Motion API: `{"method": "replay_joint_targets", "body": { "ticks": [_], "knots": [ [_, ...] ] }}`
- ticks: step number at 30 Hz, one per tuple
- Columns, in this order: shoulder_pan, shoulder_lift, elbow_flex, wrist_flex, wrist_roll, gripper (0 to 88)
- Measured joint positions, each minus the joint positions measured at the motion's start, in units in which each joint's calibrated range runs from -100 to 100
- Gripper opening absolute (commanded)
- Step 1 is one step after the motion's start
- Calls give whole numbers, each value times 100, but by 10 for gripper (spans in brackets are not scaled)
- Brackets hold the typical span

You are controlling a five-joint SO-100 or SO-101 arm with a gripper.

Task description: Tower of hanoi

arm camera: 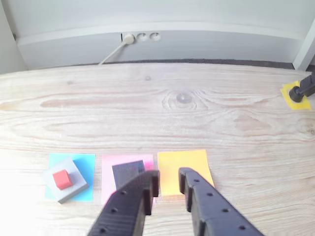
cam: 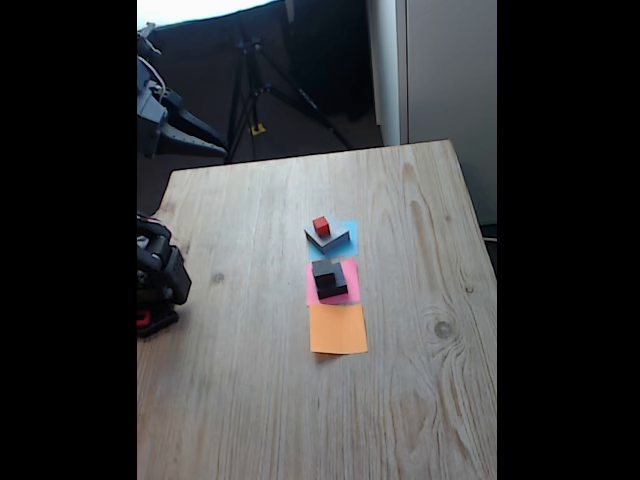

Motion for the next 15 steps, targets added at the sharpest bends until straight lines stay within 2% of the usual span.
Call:
{"method": "replay_joint_targets", "body": {
  "ticks": [4, 8, 15],
  "knots": [
    [-10, -351, 1000, -136, 278, 22],
    [-10, -676, 2260, -576, 313, 44],
    [31, -923, 4937, -2314, 313, 117]
  ]
}}
